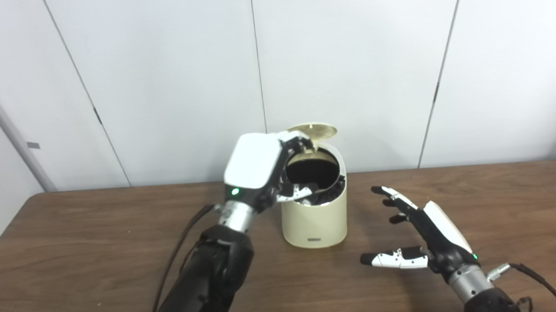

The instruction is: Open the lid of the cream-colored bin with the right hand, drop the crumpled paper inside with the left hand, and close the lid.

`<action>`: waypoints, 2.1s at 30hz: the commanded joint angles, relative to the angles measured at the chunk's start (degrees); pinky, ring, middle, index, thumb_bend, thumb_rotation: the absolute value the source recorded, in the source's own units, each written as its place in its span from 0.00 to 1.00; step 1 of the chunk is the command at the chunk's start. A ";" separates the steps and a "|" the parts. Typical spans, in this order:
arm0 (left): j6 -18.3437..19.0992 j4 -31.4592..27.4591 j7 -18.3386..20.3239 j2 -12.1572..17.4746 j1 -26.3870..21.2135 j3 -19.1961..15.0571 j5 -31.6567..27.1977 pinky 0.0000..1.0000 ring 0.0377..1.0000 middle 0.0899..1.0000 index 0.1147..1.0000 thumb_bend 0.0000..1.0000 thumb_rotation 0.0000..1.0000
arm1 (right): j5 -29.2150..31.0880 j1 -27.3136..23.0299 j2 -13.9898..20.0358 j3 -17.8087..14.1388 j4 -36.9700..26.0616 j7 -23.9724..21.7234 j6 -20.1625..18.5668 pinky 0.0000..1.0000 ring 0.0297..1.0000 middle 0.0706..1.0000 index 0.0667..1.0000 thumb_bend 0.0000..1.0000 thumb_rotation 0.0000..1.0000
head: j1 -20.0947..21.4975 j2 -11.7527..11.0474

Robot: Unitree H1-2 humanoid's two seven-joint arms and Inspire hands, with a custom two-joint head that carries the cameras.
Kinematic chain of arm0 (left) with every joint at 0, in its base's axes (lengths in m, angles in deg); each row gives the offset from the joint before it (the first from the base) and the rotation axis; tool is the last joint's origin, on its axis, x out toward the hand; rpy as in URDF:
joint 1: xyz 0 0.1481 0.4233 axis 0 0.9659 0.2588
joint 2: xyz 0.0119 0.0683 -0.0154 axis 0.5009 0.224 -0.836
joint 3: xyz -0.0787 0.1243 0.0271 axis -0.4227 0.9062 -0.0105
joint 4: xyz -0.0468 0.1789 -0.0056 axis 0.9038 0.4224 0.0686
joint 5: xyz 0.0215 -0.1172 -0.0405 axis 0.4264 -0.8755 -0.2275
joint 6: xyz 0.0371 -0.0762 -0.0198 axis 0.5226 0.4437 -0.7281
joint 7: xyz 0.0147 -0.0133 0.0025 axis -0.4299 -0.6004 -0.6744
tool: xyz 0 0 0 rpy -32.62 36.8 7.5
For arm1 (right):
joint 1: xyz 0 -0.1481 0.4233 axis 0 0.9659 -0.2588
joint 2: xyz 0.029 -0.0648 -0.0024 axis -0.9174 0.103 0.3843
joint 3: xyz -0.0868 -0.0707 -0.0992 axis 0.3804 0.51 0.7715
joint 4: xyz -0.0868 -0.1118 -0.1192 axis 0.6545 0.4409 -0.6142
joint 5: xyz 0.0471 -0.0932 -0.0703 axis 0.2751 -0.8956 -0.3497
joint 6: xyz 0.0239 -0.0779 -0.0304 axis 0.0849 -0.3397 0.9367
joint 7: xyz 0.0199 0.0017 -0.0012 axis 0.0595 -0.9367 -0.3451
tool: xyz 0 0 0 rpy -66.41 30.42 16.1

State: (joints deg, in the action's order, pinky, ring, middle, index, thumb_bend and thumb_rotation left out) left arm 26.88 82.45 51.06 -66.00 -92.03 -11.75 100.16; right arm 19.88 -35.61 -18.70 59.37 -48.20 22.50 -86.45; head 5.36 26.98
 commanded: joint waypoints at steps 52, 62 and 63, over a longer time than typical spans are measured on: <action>1.19 -10.89 19.13 2.38 27.79 -15.35 -38.19 0.59 0.67 0.72 0.75 0.62 0.06 | -1.13 -21.94 4.07 0.63 0.56 -2.97 2.52 0.65 0.80 0.87 0.88 0.76 0.47 | -1.37 -1.27; -0.51 -9.35 18.83 2.08 29.31 -15.49 -38.37 0.59 0.68 0.72 0.75 0.63 0.03 | -1.49 -26.82 4.71 2.71 1.00 -7.87 -1.53 0.68 0.85 0.92 0.90 0.71 0.45 | -1.88 -1.34; -0.38 -9.41 18.85 2.02 29.41 -15.54 -38.63 0.59 0.69 0.72 0.75 0.63 0.01 | -1.50 -27.29 4.73 2.88 1.12 -8.14 -1.56 0.68 0.85 0.92 0.90 0.71 0.44 | -1.88 -1.34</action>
State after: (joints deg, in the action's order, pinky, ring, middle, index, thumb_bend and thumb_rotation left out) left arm 26.46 72.62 70.23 -64.25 -63.02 -26.99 61.43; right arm 18.60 -59.12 -14.70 62.46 -45.74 14.43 -88.45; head 3.43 25.58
